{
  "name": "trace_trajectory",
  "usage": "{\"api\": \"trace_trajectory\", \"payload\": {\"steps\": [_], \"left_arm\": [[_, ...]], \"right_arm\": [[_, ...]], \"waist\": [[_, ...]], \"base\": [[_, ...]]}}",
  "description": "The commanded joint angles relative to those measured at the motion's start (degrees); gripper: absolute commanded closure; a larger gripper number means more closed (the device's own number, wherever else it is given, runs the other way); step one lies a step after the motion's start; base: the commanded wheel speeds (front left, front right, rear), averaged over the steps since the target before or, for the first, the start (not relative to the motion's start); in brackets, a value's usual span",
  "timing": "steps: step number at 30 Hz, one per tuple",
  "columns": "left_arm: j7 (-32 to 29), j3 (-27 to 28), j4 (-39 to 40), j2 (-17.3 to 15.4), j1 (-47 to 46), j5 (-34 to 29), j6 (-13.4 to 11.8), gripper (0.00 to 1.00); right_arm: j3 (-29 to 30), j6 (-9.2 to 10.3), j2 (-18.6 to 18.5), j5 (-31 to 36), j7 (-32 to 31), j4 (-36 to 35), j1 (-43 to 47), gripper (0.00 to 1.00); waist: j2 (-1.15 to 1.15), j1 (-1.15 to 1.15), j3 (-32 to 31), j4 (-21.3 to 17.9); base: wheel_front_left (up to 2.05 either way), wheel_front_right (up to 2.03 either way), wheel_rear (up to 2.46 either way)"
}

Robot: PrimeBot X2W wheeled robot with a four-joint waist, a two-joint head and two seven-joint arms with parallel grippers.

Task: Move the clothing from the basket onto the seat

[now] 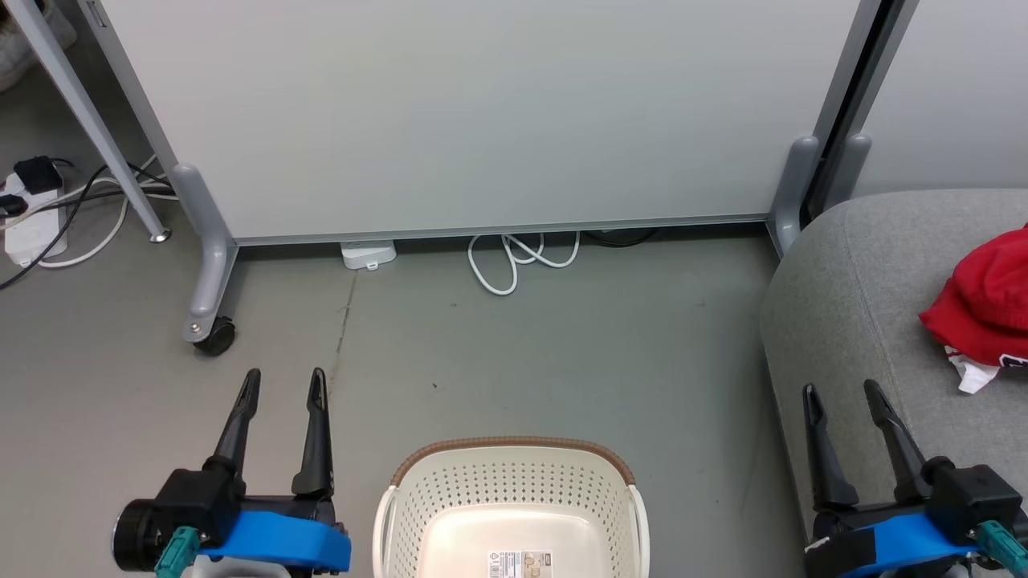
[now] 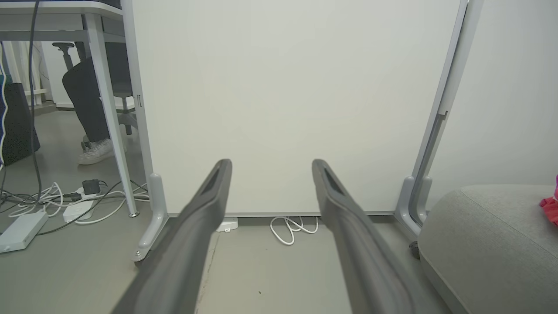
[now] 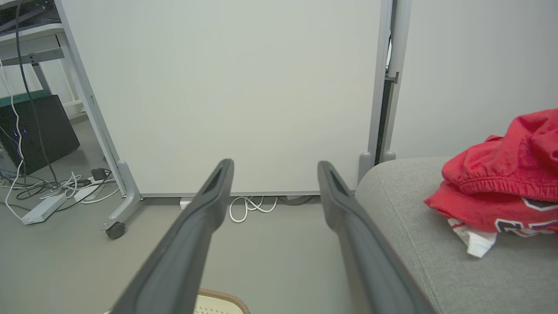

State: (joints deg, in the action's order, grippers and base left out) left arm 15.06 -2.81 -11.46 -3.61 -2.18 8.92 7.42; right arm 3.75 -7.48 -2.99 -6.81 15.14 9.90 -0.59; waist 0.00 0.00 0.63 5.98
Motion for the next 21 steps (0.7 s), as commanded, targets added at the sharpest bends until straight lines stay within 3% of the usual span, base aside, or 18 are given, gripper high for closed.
{"api": "trace_trajectory", "payload": {"steps": [1,5,21], "left_arm": [[0.0,0.0,0.0,0.0,0.0,0.0,0.0,1.00],[-0.2,0.0,-2.0,0.4,1.7,0.3,0.0,1.00],[-4.0,1.1,-2.1,-0.2,0.4,18.5,0.0,1.00]], "right_arm": [[0.0,0.00,0.0,0.0,0.0,0.1,0.0,1.00],[0.0,0.00,0.1,-0.1,-0.1,2.2,0.4,1.00],[0.7,0.00,0.1,-18.0,-4.7,2.6,-1.1,1.00]], "waist": [[0.00,0.00,0.0,0.0],[0.00,0.00,0.0,0.0],[0.00,0.00,-0.1,-0.8]], "base": [[0.00,0.00,0.00],[0.00,0.00,0.00],[0.00,0.00,0.00]]}}
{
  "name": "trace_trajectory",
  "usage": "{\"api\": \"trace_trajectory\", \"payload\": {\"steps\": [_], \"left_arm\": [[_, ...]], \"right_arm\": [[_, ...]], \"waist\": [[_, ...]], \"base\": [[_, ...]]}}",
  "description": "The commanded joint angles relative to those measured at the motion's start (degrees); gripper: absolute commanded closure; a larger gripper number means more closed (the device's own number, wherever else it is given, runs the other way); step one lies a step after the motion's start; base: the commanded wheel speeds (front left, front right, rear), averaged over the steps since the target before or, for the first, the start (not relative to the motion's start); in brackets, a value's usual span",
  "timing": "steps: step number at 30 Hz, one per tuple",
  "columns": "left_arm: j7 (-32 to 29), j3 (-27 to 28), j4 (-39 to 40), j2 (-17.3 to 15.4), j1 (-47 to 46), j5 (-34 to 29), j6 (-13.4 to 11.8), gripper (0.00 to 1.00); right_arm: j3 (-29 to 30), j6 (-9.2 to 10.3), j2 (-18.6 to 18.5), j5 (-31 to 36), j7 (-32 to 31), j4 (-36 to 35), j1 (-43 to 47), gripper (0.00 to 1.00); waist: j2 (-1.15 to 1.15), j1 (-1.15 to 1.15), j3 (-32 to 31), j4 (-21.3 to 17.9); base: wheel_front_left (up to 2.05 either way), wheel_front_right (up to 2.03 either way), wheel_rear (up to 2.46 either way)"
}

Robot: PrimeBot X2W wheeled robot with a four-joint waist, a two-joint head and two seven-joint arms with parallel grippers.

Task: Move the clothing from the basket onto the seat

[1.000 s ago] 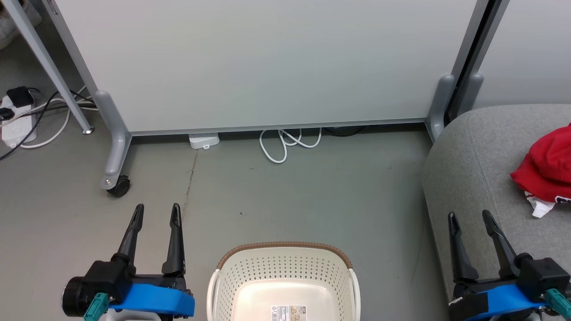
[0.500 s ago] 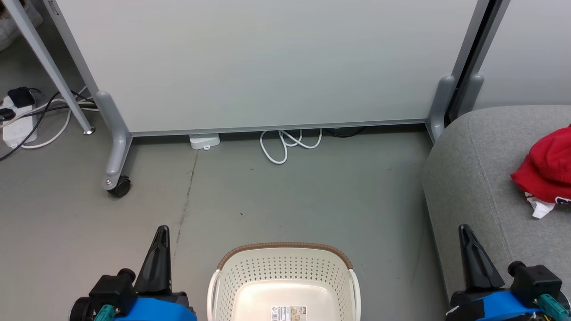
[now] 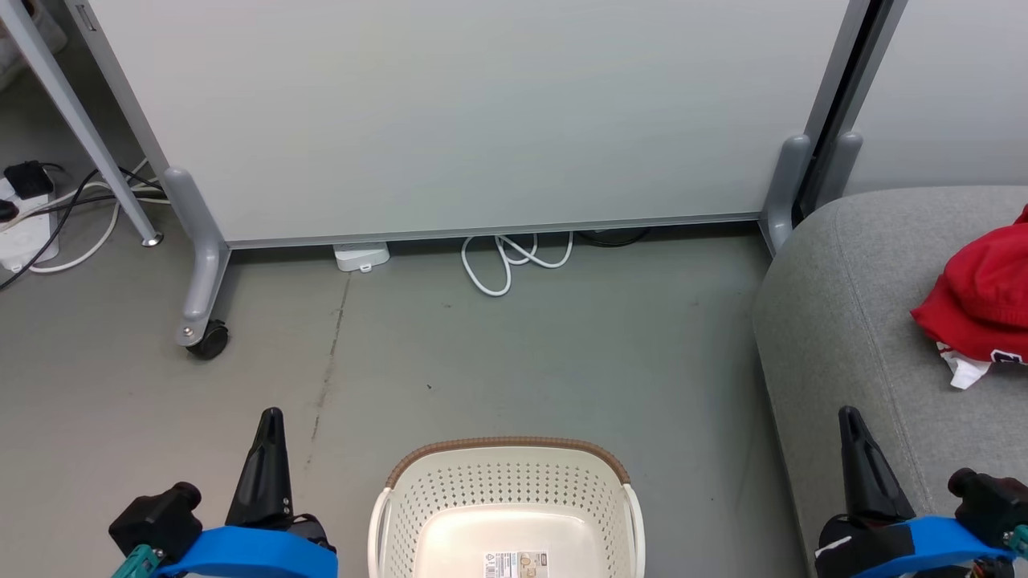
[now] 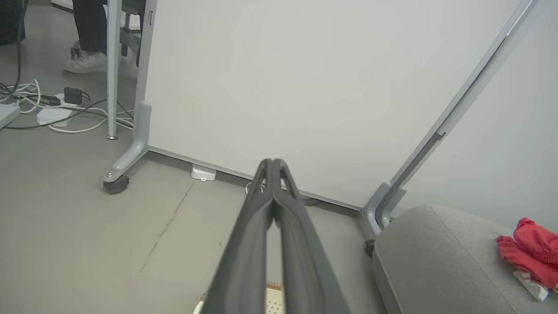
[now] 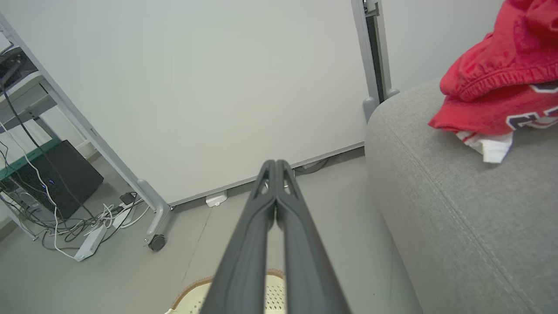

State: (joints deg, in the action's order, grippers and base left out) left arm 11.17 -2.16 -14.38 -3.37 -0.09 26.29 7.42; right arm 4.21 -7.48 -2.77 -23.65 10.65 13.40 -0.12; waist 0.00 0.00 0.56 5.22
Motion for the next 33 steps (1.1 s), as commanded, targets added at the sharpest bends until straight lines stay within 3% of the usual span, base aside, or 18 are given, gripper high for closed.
{"api": "trace_trajectory", "payload": {"steps": [1,33], "left_arm": [[-0.4,0.6,0.8,-0.5,-1.8,2.1,0.0,1.00],[-6.5,2.8,0.8,-0.9,-3.7,28.4,0.0,1.00]], "right_arm": [[0.3,0.00,-0.1,-2.2,-0.5,-0.9,-1.6,1.00],[1.1,-0.01,-0.2,-28.7,-7.1,-0.4,-3.6,1.00]], "waist": [[0.00,0.00,0.0,-0.1],[0.00,0.00,-0.1,-1.5]], "base": [[0.00,0.00,0.00],[0.00,0.00,0.00]]}}
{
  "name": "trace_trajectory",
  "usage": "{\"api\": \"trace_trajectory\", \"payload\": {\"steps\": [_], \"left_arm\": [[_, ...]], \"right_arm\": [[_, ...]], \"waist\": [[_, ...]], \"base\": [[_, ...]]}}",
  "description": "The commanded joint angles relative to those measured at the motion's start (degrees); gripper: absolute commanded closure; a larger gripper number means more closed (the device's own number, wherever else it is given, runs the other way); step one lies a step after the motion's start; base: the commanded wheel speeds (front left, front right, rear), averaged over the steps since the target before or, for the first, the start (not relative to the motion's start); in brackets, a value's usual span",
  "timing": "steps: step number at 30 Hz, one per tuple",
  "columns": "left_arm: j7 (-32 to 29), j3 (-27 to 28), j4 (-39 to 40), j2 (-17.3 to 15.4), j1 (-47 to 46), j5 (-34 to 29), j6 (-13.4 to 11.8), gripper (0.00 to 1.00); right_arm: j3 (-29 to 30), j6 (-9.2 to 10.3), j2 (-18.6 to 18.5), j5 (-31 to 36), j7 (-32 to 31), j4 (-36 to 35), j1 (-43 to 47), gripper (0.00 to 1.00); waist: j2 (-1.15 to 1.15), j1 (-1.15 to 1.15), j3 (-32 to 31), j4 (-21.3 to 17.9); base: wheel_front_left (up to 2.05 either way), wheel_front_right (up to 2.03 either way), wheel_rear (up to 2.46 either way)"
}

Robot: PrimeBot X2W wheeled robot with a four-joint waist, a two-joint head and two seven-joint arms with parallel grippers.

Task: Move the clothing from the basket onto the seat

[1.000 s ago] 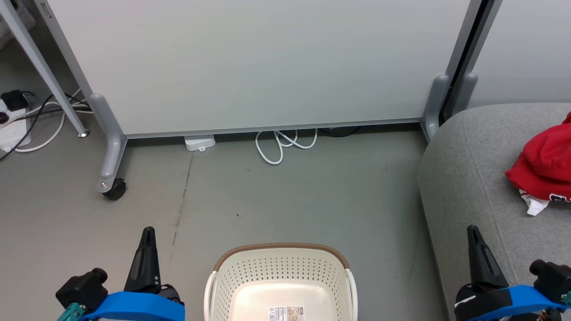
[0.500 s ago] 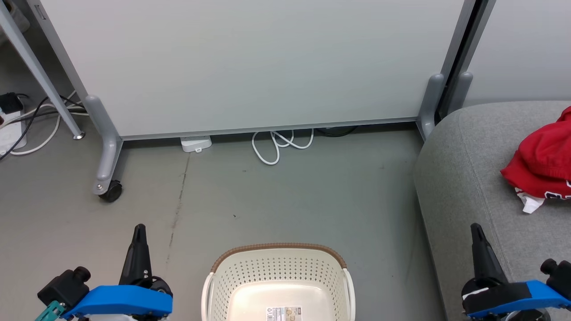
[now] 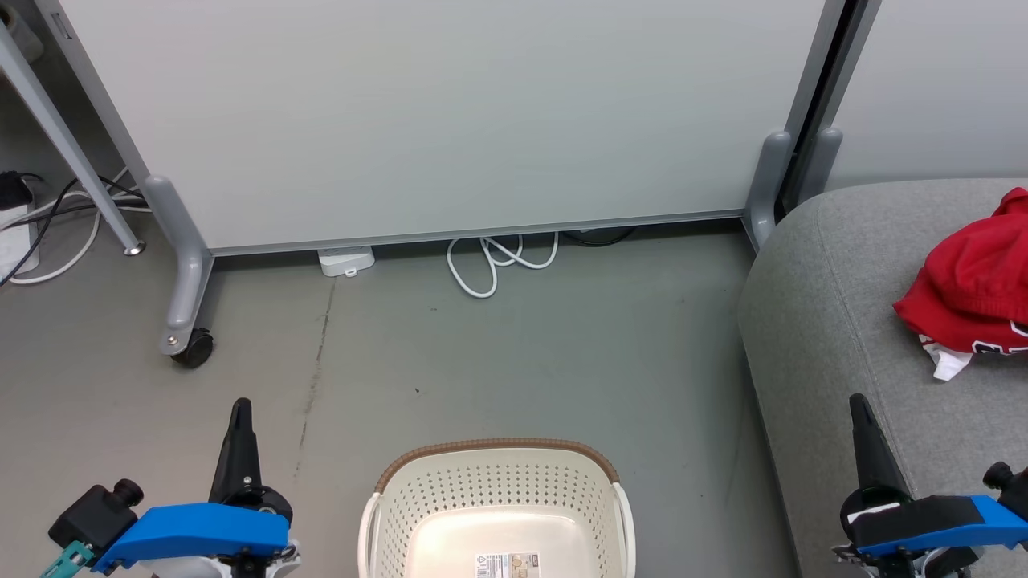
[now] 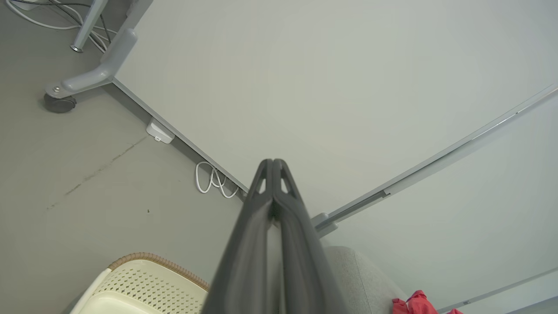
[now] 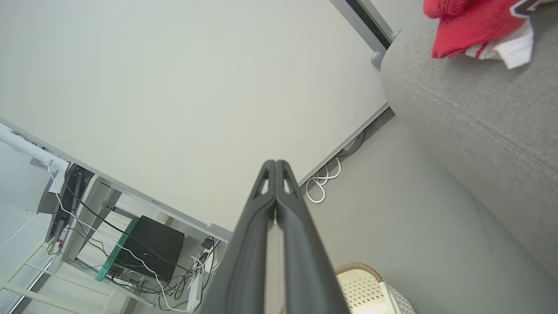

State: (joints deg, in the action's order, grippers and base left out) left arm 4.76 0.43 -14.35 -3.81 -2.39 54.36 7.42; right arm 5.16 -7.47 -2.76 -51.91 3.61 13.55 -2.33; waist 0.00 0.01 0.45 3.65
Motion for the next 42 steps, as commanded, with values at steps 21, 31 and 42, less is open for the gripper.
{"api": "trace_trajectory", "payload": {"steps": [21,31,42], "left_arm": [[-3.7,1.8,0.7,-0.4,-2.4,14.3,0.1,1.00],[-5.1,2.4,0.7,-0.4,-2.8,19.8,0.1,1.00],[-6.6,3.2,0.6,-0.3,-3.1,25.2,0.1,1.00]], "right_arm": [[0.6,-0.03,-0.2,-14.8,-3.7,-0.2,-2.5,1.00],[0.8,-0.03,-0.2,-20.5,-5.2,-0.1,-2.9,1.00],[1.0,-0.03,-0.2,-26.1,-6.6,0.1,-3.3,1.00]], "waist": [[0.00,-0.01,-0.1,-1.0],[0.00,-0.01,-0.1,-1.5],[0.00,-0.01,-0.2,-2.0]], "base": [[0.00,0.00,0.00],[0.00,0.00,0.00],[0.00,0.00,0.00]]}}
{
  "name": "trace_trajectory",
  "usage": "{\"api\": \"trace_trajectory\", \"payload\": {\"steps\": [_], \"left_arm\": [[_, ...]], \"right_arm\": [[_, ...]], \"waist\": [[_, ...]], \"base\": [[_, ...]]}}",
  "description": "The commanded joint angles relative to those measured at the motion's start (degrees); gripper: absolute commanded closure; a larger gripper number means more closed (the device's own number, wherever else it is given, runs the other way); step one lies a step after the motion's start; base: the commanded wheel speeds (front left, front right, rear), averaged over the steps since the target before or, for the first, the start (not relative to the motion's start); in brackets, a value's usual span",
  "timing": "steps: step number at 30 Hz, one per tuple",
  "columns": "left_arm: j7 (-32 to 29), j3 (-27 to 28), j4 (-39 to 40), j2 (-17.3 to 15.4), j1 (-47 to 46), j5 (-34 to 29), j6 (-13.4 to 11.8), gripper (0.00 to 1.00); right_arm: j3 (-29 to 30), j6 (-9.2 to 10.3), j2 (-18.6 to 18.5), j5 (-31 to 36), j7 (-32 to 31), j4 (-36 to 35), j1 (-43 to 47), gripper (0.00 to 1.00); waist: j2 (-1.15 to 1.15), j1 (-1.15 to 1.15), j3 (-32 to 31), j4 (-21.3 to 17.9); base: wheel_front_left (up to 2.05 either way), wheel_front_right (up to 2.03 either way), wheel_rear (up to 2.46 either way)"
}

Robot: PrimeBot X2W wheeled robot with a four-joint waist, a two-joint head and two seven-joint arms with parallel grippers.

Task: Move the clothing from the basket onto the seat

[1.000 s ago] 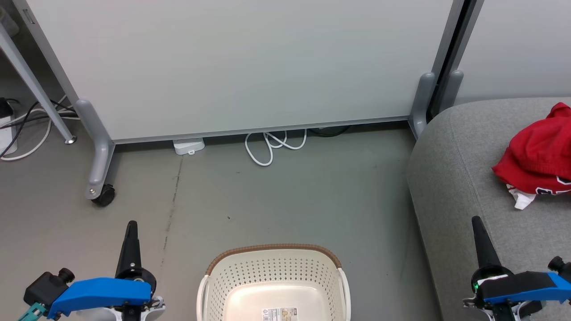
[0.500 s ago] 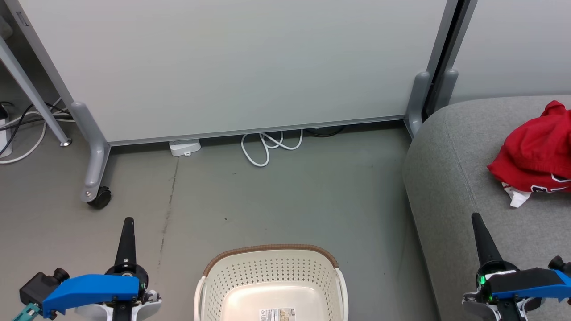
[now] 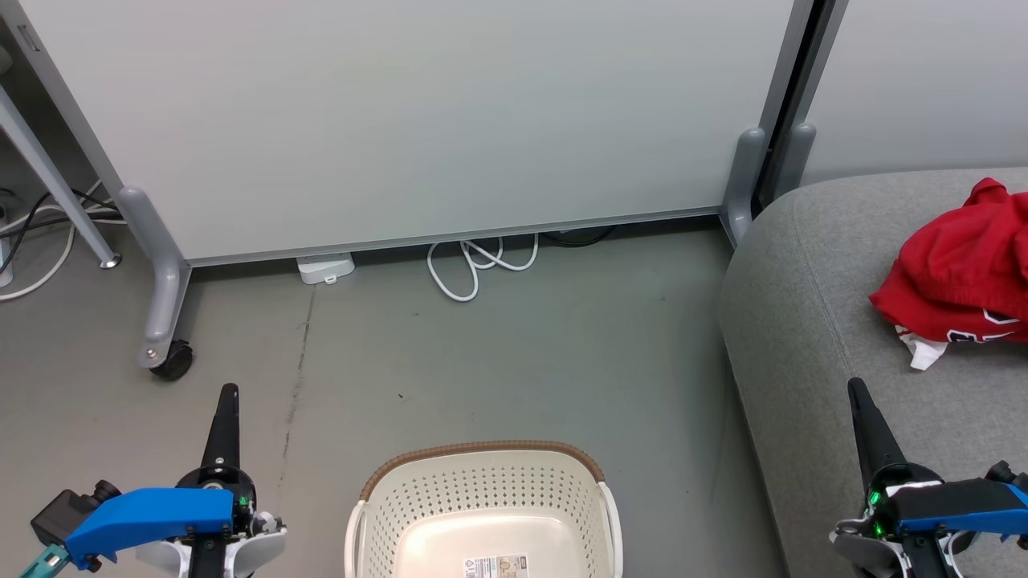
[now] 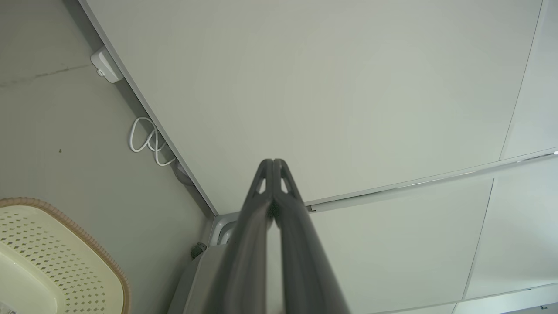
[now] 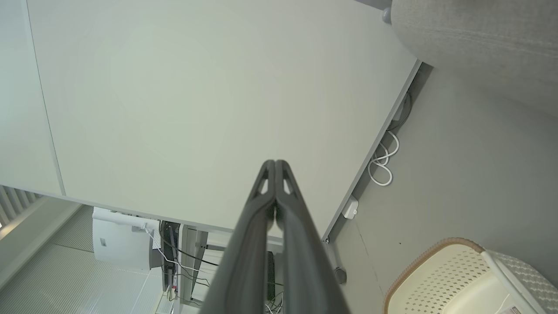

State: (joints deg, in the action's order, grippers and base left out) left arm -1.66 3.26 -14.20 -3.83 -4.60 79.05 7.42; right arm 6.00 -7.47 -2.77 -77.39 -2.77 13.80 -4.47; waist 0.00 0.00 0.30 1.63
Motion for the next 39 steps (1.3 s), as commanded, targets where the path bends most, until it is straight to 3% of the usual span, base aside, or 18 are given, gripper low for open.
{"api": "trace_trajectory", "payload": {"steps": [1,33,39], "left_arm": [[-0.3,0.5,0.5,-0.3,-0.9,1.0,0.1,1.00],[-4.0,2.3,0.3,0.1,-1.8,14.2,0.1,1.00],[-4.1,2.4,0.3,0.1,-1.8,14.3,0.1,1.00]], "right_arm": [[0.2,-0.03,-0.2,-1.1,-0.4,-0.1,-1.2,1.00],[0.6,-0.04,-0.2,-14.9,-3.9,0.3,-2.1,1.00],[0.6,-0.04,-0.2,-15.1,-4.0,0.3,-2.2,1.00]], "waist": [[0.00,0.00,0.0,0.0],[0.00,0.00,-0.1,-1.6],[0.00,0.00,-0.1,-1.6]], "base": [[0.00,0.00,0.00],[0.00,0.00,0.00],[0.00,0.00,0.00]]}}
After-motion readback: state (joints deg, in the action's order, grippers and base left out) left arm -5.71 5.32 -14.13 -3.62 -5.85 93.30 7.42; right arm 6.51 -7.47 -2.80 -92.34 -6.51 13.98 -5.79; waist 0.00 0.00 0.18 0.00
